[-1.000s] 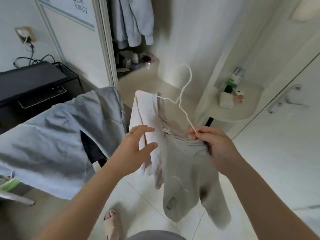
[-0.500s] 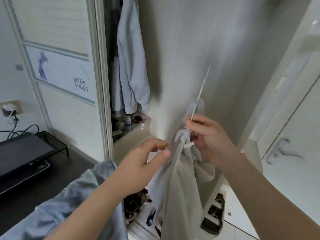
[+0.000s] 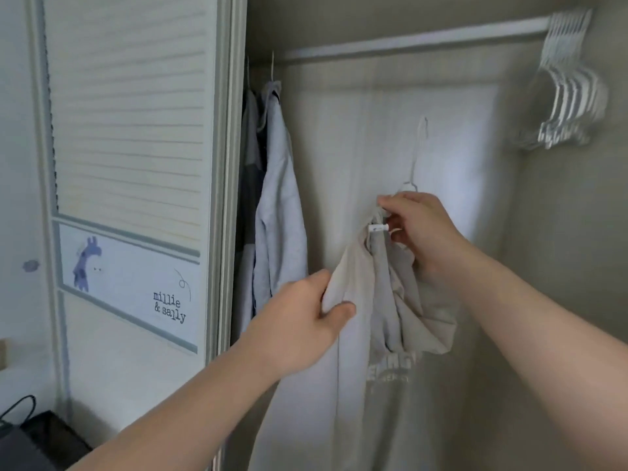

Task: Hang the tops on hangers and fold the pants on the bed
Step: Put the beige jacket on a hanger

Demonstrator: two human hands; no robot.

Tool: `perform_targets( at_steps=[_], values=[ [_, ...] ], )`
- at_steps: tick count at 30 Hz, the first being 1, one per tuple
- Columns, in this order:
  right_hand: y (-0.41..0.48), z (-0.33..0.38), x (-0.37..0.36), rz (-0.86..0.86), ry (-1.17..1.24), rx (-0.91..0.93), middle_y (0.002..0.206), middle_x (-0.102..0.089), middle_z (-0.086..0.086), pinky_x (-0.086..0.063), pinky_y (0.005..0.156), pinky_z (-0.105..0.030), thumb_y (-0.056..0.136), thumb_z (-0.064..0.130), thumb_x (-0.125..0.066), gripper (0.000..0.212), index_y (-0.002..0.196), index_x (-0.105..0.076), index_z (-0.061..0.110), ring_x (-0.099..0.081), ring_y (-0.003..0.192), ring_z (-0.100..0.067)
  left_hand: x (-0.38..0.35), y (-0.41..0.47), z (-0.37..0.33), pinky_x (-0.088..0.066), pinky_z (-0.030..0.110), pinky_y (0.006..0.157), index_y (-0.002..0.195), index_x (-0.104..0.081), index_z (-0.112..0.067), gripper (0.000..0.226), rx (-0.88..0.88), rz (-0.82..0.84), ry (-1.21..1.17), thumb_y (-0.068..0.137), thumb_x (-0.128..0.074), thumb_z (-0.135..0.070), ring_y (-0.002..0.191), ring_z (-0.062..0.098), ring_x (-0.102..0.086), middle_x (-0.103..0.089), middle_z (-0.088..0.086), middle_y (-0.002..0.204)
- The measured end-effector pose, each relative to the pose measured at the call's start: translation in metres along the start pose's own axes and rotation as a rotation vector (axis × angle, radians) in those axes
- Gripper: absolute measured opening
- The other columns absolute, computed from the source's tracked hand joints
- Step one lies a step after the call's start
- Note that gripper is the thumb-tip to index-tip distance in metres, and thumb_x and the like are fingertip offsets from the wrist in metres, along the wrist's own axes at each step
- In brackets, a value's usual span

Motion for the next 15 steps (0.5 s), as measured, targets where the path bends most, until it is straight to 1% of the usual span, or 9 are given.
perform_targets(
  at_steps=[2, 3, 5, 6, 7, 8, 10, 12, 15],
  values=[
    [0.030, 0.017, -0.002, -0.016, -0.040, 0.040, 0.075, -0.053, -0.011, -0.035, 0.057, -0.029, 0.093, 0.015, -0.064, 0.022, 0.073, -0.055, 0.009, -0.048, 0.060, -0.017, 0.011, 0.029, 0.002, -0.053, 0.031, 0.068, 0.104, -0.063, -0.028, 0.012, -0.039, -0.015, 0.013, 0.097, -0.058, -0.036, 0.068, 0.006, -0.063, -0.068, -0.006, 0.077],
    [0.045, 0.025, -0.002, -0.020, -0.057, 0.055, 0.075, -0.053, -0.009, -0.035, 0.055, -0.027, 0.093, 0.014, -0.063, 0.019, 0.077, -0.053, 0.009, -0.047, 0.058, -0.016, 0.017, 0.044, 0.003, -0.049, 0.025, 0.063, 0.100, -0.063, -0.027, 0.009, -0.061, -0.027, 0.026, 0.098, -0.058, -0.034, 0.063, 0.002, -0.059, -0.066, -0.008, 0.073],
    [0.075, 0.039, -0.002, -0.021, -0.059, 0.081, 0.071, -0.053, -0.006, -0.034, 0.050, -0.024, 0.091, 0.011, -0.062, 0.017, 0.080, -0.050, 0.011, -0.047, 0.055, -0.015, 0.031, 0.073, 0.002, -0.041, 0.019, 0.056, 0.094, -0.061, -0.020, 0.011, -0.093, -0.044, 0.076, 0.098, -0.057, -0.030, 0.056, 0.002, -0.053, -0.060, -0.009, 0.067],
    [0.090, 0.046, -0.002, -0.019, -0.055, 0.094, 0.069, -0.053, -0.005, -0.035, 0.048, -0.023, 0.091, 0.010, -0.062, 0.018, 0.079, -0.048, 0.012, -0.047, 0.054, -0.014, 0.037, 0.087, 0.002, -0.040, 0.021, 0.054, 0.092, -0.060, -0.017, 0.014, -0.105, -0.052, 0.110, 0.098, -0.056, -0.029, 0.054, 0.004, -0.051, -0.057, -0.008, 0.064],
    [0.106, 0.053, -0.001, -0.018, -0.062, 0.108, 0.069, -0.053, -0.004, -0.035, 0.048, -0.024, 0.090, 0.008, -0.061, 0.020, 0.077, -0.047, 0.014, -0.047, 0.054, -0.015, 0.044, 0.101, 0.001, -0.041, 0.026, 0.055, 0.090, -0.058, -0.013, 0.017, -0.118, -0.063, 0.149, 0.098, -0.056, -0.027, 0.054, 0.006, -0.048, -0.055, -0.005, 0.064],
    [0.121, 0.059, 0.000, -0.017, -0.082, 0.124, 0.070, -0.053, -0.006, -0.035, 0.048, -0.024, 0.090, 0.008, -0.060, 0.020, 0.075, -0.048, 0.014, -0.047, 0.055, -0.015, 0.050, 0.115, -0.001, -0.043, 0.033, 0.058, 0.088, -0.056, -0.009, 0.019, -0.129, -0.079, 0.191, 0.098, -0.055, -0.025, 0.055, 0.009, -0.047, -0.053, -0.001, 0.064],
    [0.150, 0.072, 0.001, -0.015, -0.138, 0.160, 0.074, -0.052, -0.010, -0.036, 0.048, -0.024, 0.088, 0.006, -0.058, 0.014, 0.077, -0.051, 0.010, -0.047, 0.057, -0.017, 0.061, 0.141, -0.005, -0.047, 0.040, 0.064, 0.082, -0.049, -0.007, 0.023, -0.146, -0.113, 0.287, 0.098, -0.054, -0.023, 0.059, 0.017, -0.044, -0.051, 0.004, 0.065],
    [0.178, 0.084, 0.004, -0.027, -0.165, 0.197, 0.073, -0.051, -0.012, -0.037, 0.052, -0.026, 0.087, 0.006, -0.055, 0.005, 0.083, -0.053, 0.007, -0.047, 0.060, -0.020, 0.070, 0.166, -0.011, -0.048, 0.043, 0.068, 0.076, -0.044, -0.014, 0.024, -0.172, -0.142, 0.390, 0.097, -0.053, -0.020, 0.062, 0.019, -0.043, -0.050, -0.001, 0.062],
    [0.220, 0.099, 0.015, -0.071, -0.213, 0.241, 0.078, -0.053, -0.016, -0.037, 0.056, -0.028, 0.089, 0.007, -0.051, 0.009, 0.081, -0.052, 0.010, -0.049, 0.061, -0.024, 0.081, 0.203, -0.021, -0.048, 0.039, 0.071, 0.070, -0.037, -0.025, 0.031, -0.227, -0.203, 0.523, 0.097, -0.052, -0.020, 0.069, 0.020, -0.040, -0.046, -0.005, 0.062]
  ],
)
Point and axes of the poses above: each hand's wrist, its own y-axis towards the middle knuckle, its own x-axis out of the back of the hand, z = x × y, the point moved 5 cm from there along y, towards the middle knuckle
